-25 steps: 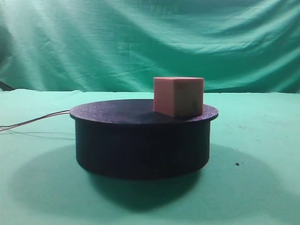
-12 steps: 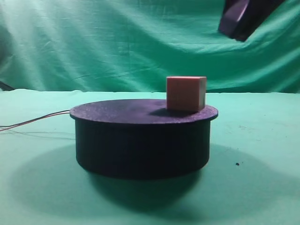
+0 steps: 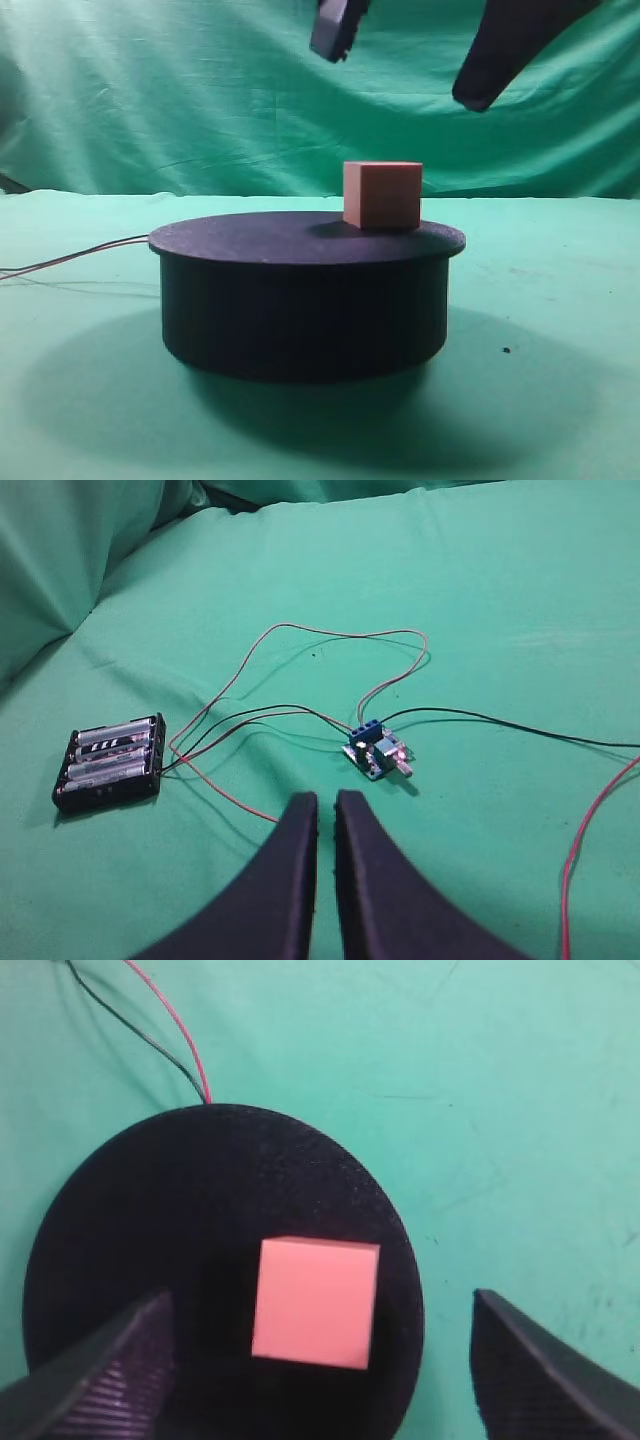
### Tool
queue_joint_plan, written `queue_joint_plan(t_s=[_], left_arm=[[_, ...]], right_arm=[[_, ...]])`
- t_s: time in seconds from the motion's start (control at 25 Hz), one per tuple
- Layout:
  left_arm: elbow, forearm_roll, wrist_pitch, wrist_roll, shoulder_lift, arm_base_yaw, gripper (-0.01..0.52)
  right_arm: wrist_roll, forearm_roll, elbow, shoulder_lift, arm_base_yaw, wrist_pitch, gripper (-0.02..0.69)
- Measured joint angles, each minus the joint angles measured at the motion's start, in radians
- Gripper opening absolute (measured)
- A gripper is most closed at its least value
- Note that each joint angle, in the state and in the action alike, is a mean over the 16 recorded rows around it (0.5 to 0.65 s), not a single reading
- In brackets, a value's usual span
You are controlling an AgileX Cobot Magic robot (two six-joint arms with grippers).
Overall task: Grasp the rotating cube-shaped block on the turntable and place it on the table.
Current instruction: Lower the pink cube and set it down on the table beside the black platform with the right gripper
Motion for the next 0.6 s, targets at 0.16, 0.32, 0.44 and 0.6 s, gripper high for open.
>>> queue_joint_plan(t_s=[0.16, 0.32, 0.44, 0.6], left_arm=[[0.0, 0.0, 0.0, 0.0, 0.0, 0.0, 0.0], [0.0, 0.0, 0.0, 0.0, 0.0, 0.0, 0.0], [0.0, 0.0, 0.0, 0.0, 0.0, 0.0, 0.0], [0.0, 0.0, 0.0, 0.0, 0.0, 0.0, 0.0]], right_arm=[[-0.023, 0.005, -0.017, 0.024, -0.001, -0.024, 0.399], [-0.005, -0.028, -0.043, 0.001, -0.013, -0.022, 0.312], [0.036, -0.075, -0.052, -0.041, -0.035, 0.004, 0.254], [0.102, -0.143, -0.017, -0.11, -0.073, 0.037, 0.232]])
